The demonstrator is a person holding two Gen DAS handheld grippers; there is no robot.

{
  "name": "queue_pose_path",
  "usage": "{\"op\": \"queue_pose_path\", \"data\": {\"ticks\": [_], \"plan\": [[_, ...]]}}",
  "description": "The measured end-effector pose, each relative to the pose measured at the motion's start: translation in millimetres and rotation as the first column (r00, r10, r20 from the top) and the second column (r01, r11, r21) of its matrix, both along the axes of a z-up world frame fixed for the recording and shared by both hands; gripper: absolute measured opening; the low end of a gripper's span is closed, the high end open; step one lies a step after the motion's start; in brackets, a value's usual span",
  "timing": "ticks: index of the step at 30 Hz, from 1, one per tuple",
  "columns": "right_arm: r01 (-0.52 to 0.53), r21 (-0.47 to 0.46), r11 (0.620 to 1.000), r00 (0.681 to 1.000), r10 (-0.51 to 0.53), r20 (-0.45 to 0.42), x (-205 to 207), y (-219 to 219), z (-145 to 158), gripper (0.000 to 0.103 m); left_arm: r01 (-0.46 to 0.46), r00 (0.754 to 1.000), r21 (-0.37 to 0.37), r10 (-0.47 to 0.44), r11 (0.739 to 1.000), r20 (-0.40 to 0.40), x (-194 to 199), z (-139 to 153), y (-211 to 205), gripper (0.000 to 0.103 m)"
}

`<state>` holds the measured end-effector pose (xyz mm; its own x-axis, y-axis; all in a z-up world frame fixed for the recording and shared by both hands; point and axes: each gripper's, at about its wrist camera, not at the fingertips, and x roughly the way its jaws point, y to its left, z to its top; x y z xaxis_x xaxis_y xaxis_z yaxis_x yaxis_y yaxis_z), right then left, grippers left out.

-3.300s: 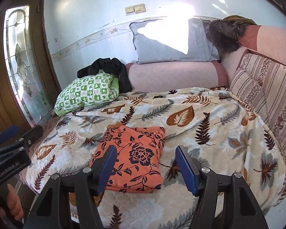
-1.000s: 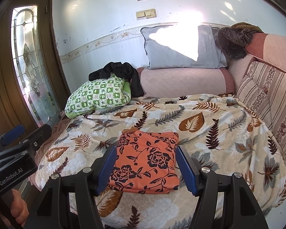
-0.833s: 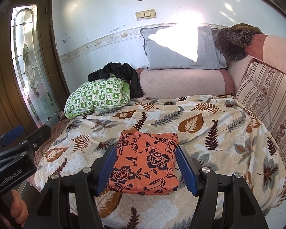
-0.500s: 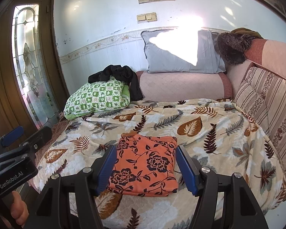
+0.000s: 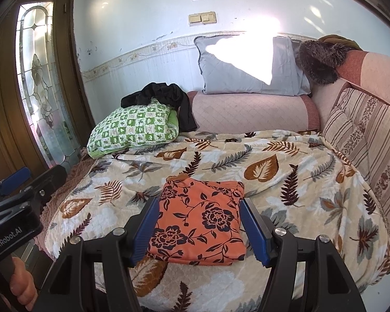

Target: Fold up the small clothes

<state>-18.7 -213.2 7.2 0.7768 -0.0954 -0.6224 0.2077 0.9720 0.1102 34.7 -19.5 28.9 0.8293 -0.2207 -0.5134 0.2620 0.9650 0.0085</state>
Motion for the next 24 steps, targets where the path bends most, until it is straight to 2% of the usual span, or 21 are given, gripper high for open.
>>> {"op": "queue_pose_path", "data": {"ticks": [16, 24], "plan": [[0.005, -0.009, 1.0, 1.0, -0.005, 0.001, 4.8, 4.4, 1.7, 0.068, 0.01, 1.0, -0.01, -0.01, 1.0, -0.006, 3.4, -3.1, -0.1, 0.097], [-0.016, 0.006, 1.0, 1.0, 0.016, -0.022, 18.9, 4.9, -8.9, 0.068, 0.008, 0.999, -0.003, -0.008, 1.0, -0.035, 16.5, -13.6, -1.8, 0.097]]}}
